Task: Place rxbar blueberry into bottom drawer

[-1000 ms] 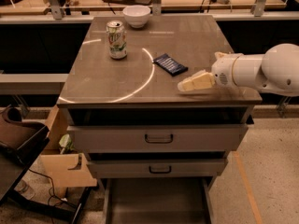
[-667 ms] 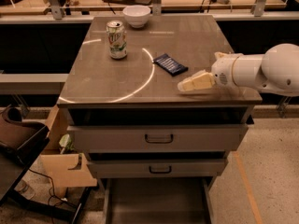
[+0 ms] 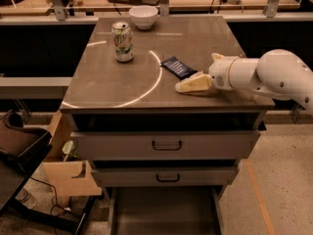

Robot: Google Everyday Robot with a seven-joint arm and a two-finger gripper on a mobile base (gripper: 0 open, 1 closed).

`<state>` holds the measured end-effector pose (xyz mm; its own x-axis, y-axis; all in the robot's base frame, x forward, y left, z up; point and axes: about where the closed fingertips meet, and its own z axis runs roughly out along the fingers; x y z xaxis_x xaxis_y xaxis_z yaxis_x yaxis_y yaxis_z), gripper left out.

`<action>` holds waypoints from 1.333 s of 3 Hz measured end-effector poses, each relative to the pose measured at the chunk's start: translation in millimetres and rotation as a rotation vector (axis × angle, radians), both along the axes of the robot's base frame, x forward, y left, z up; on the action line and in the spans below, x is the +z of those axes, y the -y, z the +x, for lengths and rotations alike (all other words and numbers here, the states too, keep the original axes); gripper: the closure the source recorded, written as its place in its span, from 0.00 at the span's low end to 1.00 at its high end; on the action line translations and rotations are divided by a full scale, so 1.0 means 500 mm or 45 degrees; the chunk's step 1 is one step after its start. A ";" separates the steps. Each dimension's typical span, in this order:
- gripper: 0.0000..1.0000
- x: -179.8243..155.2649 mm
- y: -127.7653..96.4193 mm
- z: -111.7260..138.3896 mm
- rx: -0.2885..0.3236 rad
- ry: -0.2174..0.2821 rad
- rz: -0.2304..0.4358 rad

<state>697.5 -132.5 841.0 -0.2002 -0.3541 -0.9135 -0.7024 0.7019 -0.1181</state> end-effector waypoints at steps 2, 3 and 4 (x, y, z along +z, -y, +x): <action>0.00 0.003 -0.022 0.052 -0.010 0.013 0.035; 0.00 0.001 -0.026 0.069 -0.053 -0.015 0.063; 0.00 -0.006 -0.031 0.075 -0.081 -0.041 0.090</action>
Offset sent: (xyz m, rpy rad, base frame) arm 0.0401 0.0094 0.0048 0.0525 0.0045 -0.0492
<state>734.9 -117.0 837.9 -0.2496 -0.2744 -0.9286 -0.6589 0.7509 -0.0448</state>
